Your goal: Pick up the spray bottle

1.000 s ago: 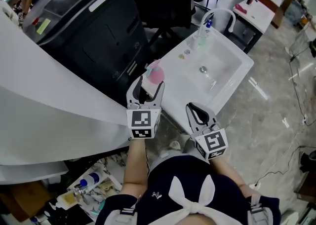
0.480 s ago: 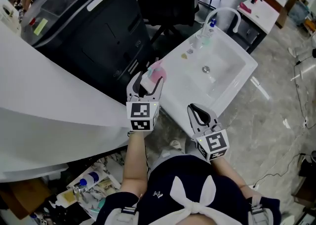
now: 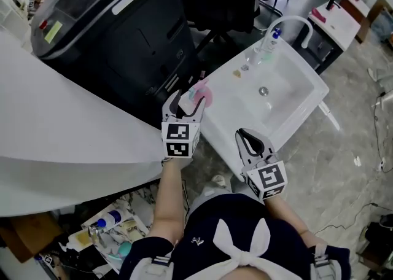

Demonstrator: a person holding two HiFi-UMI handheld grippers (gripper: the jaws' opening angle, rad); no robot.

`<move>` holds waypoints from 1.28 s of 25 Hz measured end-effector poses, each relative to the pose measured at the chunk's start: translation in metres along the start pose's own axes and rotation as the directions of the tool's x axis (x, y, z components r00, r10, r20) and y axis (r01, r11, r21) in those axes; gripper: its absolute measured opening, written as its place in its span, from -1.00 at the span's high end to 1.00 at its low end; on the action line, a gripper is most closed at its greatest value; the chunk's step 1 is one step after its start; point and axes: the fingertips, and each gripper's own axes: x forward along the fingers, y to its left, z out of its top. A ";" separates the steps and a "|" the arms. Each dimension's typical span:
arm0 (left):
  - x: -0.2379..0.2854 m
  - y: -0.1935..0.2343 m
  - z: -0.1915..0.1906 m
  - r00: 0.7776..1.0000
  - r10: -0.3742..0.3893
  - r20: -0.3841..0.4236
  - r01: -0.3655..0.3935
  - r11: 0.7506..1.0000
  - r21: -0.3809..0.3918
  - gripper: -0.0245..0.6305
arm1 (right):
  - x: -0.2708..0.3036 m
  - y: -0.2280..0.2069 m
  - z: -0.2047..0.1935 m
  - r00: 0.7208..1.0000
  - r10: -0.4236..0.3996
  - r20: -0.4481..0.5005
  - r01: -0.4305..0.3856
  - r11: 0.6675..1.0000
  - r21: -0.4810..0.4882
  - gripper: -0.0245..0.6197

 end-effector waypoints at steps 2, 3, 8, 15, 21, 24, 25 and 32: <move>0.006 0.002 -0.004 1.000 0.002 -0.014 -0.002 1.000 -0.009 0.00 | 0.004 -0.004 0.001 1.000 0.007 -0.004 -0.007 1.000 0.000 0.81; 0.009 0.002 -0.006 1.000 0.002 -0.021 -0.002 1.000 -0.012 0.00 | 0.005 -0.007 0.002 1.000 0.010 -0.005 -0.010 1.000 0.000 0.81; 0.024 0.008 -0.014 0.999 0.006 -0.046 -0.007 1.000 -0.027 0.00 | 0.012 -0.016 0.001 1.000 0.019 -0.017 -0.019 1.000 -0.002 0.81; 0.046 0.014 -0.030 0.995 -0.001 -0.096 -0.002 0.999 -0.035 0.00 | 0.018 -0.025 -0.006 0.999 0.026 -0.048 -0.025 1.000 0.004 0.81; 0.062 0.014 -0.045 0.988 -0.015 -0.150 0.012 1.000 -0.021 0.00 | 0.025 -0.031 -0.007 0.997 0.043 -0.059 -0.043 0.999 0.007 0.81; 0.068 0.017 -0.051 0.987 -0.007 -0.162 0.004 1.000 -0.017 0.00 | 0.028 -0.033 -0.009 0.996 0.053 -0.069 -0.053 0.999 0.007 0.81; 0.070 0.018 -0.053 0.986 -0.005 -0.164 0.002 1.000 -0.016 0.00 | 0.029 -0.034 -0.010 0.996 0.057 -0.072 -0.057 0.998 0.007 0.81; 0.083 0.021 -0.067 0.980 0.001 -0.197 -0.005 1.000 -0.018 0.00 | 0.039 -0.041 -0.012 0.992 0.087 -0.094 -0.088 0.996 -0.006 0.81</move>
